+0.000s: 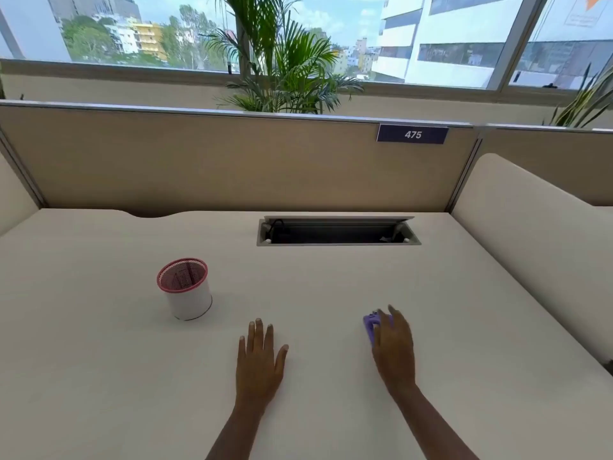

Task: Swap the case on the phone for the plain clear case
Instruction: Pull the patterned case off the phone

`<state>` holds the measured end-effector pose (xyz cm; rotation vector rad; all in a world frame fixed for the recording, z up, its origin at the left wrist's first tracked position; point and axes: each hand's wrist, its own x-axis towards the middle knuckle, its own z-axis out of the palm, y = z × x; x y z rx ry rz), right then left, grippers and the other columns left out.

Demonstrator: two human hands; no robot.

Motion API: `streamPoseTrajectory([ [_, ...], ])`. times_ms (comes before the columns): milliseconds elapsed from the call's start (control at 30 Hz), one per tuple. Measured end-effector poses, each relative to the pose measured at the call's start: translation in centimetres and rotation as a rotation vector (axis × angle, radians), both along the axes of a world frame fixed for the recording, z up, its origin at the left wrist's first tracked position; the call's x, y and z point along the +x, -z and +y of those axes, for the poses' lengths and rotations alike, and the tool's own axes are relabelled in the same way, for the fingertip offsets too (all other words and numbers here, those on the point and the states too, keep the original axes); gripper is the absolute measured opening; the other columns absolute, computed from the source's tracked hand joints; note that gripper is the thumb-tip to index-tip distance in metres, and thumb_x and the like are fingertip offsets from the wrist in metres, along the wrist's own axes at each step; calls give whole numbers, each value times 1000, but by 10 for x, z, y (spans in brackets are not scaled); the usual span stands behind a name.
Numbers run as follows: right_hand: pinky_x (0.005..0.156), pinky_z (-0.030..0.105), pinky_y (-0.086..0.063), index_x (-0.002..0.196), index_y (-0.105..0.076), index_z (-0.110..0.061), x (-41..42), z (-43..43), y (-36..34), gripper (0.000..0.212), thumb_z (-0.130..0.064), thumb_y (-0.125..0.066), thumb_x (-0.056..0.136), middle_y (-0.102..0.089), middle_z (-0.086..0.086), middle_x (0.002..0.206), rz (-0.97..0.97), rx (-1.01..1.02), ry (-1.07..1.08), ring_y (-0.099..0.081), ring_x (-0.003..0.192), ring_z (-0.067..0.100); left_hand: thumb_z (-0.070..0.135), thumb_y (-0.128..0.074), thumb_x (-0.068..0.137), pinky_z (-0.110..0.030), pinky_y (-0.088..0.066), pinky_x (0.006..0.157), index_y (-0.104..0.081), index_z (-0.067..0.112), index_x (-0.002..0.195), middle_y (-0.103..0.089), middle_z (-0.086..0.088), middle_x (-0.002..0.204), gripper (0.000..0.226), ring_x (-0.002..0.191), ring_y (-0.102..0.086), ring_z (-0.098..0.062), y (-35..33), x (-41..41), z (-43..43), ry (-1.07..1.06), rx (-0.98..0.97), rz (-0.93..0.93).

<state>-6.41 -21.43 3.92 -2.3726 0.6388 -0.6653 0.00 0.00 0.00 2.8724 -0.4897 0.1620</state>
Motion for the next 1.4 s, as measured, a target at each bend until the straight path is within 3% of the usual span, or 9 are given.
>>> streamPoseTrajectory([
  [100, 98, 43, -41, 134, -45, -3, 1, -16, -5, 41, -14, -40, 95, -51, 22, 133, 112, 282, 204, -46, 124, 37, 41, 0, 98, -38, -55, 81, -74, 8, 99, -72, -15, 108, 81, 101, -69, -29, -6, 0, 0, -5, -90, 63],
  [233, 79, 37, -46, 129, -47, -2, 3, -23, -13, 38, -8, -40, 93, -60, 26, 118, 164, 499, 199, -58, 95, 36, 32, -28, 90, -43, -57, 74, -74, 7, 96, -74, -14, 103, 53, 99, -70, -31, -16, -2, -4, -9, -93, 101],
  [500, 60, 29, -44, 117, -58, 2, 3, -14, -25, 30, 1, -47, 88, -59, 16, 99, 84, 994, 187, -54, 70, 23, 23, -34, 99, -26, -10, 119, -30, 14, 144, -27, -2, 155, 46, 148, -10, -16, -33, -8, -21, 59, -472, 171],
  [667, 46, 22, -50, 95, -62, -5, 2, 8, -46, 24, 2, -40, 90, -58, 8, 62, 111, 1468, -4, -52, 54, 16, 17, -43, 97, -12, -24, 104, -39, 15, 140, -42, 0, 146, 43, 136, -38, -14, -50, -10, -34, 83, -781, 366],
  [833, 66, 33, -44, 80, -64, -3, 4, 27, -54, 23, 0, -43, 88, -68, 11, 64, 284, 1680, -110, -53, 70, 23, 17, -42, 97, -21, -45, 90, -45, 18, 131, -55, -3, 128, 34, 113, -54, -15, -71, -11, -40, 115, -1082, 643],
  [967, 49, 26, -51, 61, -66, 1, 1, 35, -55, 26, -2, -50, 82, -66, 13, 52, 253, 1850, -110, -59, 46, 24, 19, -45, 96, -17, -55, 64, -54, 11, 118, -64, -11, 101, 25, 80, -66, -13, -82, -14, -36, 109, -1205, 747],
  [1067, 47, 22, -50, 67, -66, 4, -2, 43, -52, 19, 2, -78, 53, -64, 14, 58, 233, 1911, -199, -59, 43, 23, 17, -49, 95, -16, -53, 55, -56, 8, 109, -63, -7, 84, 18, 52, -63, -2, -86, -16, -34, 74, -1237, 747],
  [1133, 53, 30, -55, 81, -65, 4, -4, 43, -48, 27, -17, -74, 68, -68, 18, 68, 236, 1958, -199, -65, 51, 27, 17, -49, 94, -16, -52, 51, -56, 9, 103, -62, -5, 78, 14, 44, -60, -1, -89, -17, -35, 58, -1216, 745],
  [1400, 64, 34, -60, 98, -70, 0, -10, 41, -52, 32, -24, -54, 84, -71, 19, 103, 274, 1807, -319, -70, 79, 28, 22, -39, 99, -15, -52, 52, -61, 13, 93, -66, -5, 88, 25, 71, -64, -16, -88, -29, -39, -54, -1262, 761],
])
